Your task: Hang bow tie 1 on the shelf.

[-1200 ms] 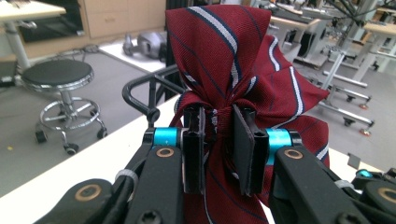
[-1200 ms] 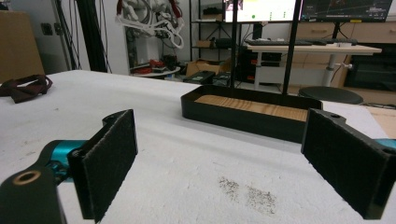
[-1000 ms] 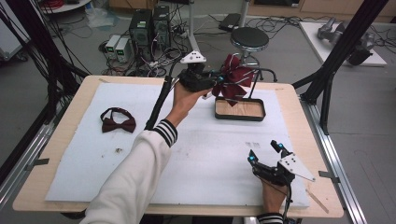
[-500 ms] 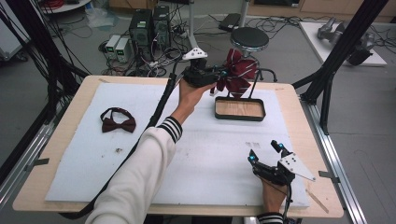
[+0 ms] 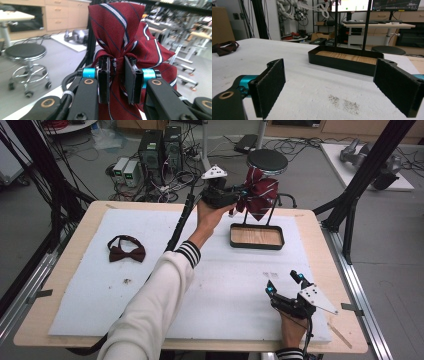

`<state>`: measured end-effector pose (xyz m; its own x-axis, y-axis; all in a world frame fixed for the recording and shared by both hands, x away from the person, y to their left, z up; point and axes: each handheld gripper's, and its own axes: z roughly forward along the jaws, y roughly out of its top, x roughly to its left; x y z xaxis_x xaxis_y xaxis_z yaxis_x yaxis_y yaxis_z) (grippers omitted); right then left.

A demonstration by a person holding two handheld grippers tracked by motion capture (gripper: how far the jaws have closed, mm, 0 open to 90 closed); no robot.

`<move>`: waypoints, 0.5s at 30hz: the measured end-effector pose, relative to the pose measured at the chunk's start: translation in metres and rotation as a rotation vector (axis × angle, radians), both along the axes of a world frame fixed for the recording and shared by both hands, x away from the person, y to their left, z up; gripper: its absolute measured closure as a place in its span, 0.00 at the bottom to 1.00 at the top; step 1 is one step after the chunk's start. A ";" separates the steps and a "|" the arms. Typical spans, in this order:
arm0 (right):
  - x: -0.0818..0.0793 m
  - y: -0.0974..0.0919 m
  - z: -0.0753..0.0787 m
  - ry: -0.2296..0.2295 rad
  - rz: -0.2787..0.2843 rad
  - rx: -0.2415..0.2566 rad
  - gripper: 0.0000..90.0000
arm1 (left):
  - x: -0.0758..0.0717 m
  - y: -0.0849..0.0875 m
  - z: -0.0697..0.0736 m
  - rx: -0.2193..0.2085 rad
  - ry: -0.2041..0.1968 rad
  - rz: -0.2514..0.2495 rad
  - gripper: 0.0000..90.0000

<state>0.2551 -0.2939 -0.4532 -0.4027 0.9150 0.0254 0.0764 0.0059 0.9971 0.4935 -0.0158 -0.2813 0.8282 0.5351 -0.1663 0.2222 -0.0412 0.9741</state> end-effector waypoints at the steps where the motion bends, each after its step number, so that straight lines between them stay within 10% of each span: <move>1: 0.000 0.000 0.000 0.001 0.000 0.003 0.11 | 0.002 0.001 -0.001 0.008 0.008 0.003 0.84; 15: 0.000 0.000 0.000 0.000 0.002 0.006 0.11 | 0.011 0.012 -0.003 0.021 0.015 0.067 0.83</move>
<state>0.2550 -0.2940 -0.4533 -0.4048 0.9139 0.0307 0.0762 0.0002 0.9971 0.5049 -0.0043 -0.2839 0.7882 0.5925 -0.1661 0.2395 -0.0467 0.9698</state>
